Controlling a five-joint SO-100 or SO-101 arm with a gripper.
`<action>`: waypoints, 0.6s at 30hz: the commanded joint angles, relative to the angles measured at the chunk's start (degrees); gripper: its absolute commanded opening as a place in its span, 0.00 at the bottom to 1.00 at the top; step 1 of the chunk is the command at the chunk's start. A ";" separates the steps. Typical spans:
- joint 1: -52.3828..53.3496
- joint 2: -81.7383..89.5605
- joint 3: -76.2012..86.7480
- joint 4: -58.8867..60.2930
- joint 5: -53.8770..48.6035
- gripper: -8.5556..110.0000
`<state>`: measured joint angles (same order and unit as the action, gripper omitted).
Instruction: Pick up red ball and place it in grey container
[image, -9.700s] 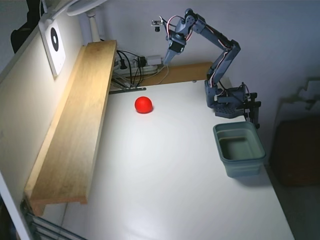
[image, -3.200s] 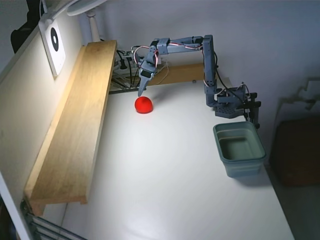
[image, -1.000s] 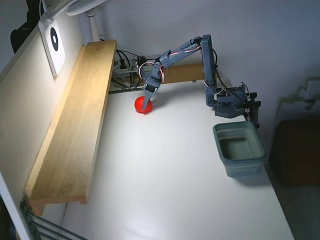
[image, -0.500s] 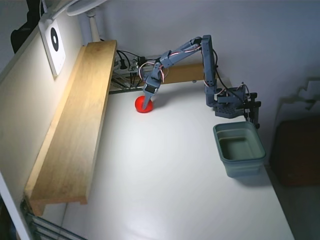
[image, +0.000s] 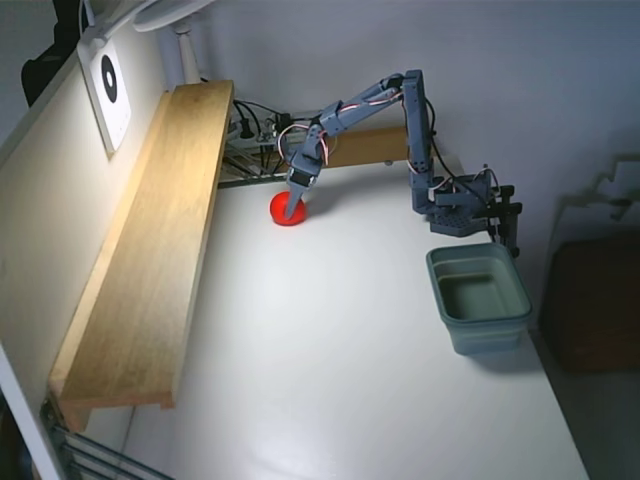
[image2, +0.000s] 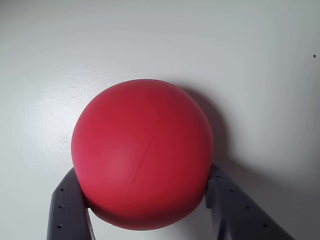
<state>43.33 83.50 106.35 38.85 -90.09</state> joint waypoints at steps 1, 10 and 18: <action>1.58 1.77 -1.41 1.48 0.09 0.27; 1.58 7.22 4.30 1.21 0.09 0.27; 1.58 14.46 10.95 1.81 0.09 0.27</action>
<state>43.42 93.25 115.84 39.81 -90.09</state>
